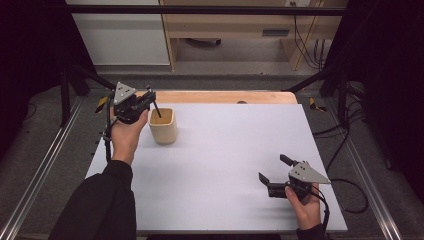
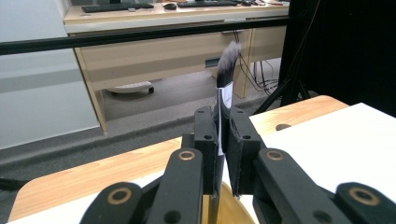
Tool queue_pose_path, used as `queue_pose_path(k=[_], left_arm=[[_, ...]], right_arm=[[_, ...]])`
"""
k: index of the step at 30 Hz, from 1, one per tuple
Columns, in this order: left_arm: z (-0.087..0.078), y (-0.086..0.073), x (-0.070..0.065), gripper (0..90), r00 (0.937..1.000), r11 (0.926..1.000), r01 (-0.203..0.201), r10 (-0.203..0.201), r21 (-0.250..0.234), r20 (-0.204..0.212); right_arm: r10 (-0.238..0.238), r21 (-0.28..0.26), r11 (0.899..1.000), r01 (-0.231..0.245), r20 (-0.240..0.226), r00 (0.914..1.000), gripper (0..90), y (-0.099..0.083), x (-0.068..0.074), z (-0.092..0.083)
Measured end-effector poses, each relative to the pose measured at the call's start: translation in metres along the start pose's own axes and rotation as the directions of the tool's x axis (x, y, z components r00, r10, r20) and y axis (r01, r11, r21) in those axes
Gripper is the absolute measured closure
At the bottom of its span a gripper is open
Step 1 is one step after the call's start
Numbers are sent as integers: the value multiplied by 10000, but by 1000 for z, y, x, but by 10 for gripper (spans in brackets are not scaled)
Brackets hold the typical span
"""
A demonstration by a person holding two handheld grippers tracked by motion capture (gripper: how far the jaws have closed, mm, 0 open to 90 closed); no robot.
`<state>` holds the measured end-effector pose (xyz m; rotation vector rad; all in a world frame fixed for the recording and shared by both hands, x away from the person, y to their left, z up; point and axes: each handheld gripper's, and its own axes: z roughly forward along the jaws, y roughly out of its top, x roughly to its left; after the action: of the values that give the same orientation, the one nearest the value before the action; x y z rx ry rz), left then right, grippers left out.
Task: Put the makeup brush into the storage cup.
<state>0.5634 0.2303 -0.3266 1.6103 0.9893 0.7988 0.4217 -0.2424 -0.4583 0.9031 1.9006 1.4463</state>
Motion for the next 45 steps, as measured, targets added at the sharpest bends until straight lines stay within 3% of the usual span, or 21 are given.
queue_pose_path(k=[45], left_arm=[[6, -23, 1, 835, 9999, 9992, 135, -131, 376, -98]], right_arm=[[-31, 102, 9999, 31, -20, 10000, 31, -2, 0, 1]])
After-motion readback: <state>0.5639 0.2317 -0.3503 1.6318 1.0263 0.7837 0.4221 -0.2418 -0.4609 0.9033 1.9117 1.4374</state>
